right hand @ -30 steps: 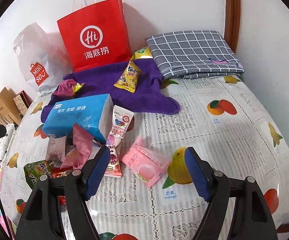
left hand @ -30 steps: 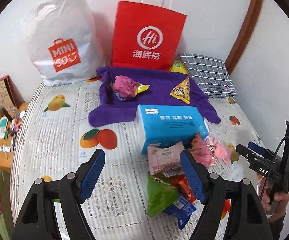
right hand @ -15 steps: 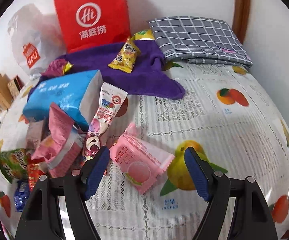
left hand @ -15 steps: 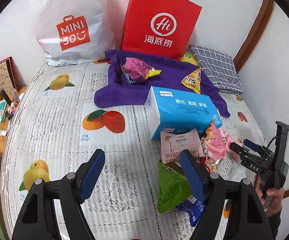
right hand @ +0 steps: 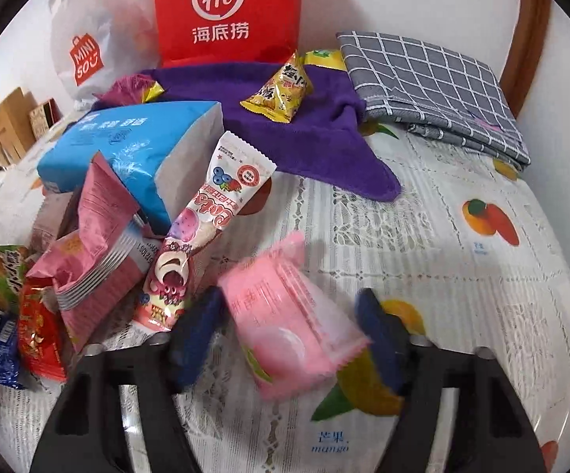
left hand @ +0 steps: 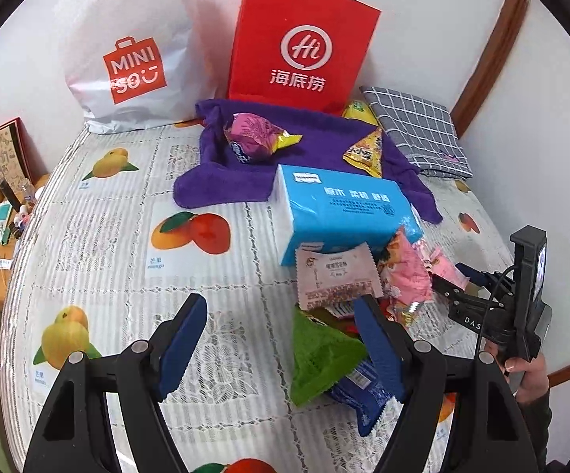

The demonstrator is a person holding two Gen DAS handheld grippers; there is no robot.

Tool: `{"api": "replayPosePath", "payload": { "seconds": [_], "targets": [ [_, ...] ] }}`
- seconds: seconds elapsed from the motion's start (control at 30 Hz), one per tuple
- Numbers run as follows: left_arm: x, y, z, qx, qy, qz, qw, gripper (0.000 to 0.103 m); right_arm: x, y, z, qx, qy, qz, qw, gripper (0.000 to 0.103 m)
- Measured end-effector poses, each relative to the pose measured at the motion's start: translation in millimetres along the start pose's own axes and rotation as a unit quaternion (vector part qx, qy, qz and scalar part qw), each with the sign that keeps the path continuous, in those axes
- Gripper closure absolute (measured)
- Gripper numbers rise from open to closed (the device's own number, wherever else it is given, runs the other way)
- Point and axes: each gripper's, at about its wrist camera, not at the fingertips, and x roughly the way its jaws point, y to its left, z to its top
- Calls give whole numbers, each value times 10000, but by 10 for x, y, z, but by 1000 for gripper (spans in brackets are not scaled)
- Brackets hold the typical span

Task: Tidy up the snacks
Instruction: 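Grasp the pink peach candy bag with the right tool while the left tool grasps the green bag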

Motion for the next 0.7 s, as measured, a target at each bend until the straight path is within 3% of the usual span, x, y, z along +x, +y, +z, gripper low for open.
{"api": "replayPosePath", "payload": {
  "seconds": [0.23,0.6,0.7],
  "targets": [
    [50,-129,-128,222,12,-81,9997,27,-95,-75,-148,242,-41,-133,9996,42],
    [433,-230,-392,501,162,-106,9986,27,-80,-104,-170,326,-12,-115,9994,42],
    [520,-201,-421,523,221,-202,9982,35,-77,-112,-171,325,-13,-114,9994,42]
  ]
}}
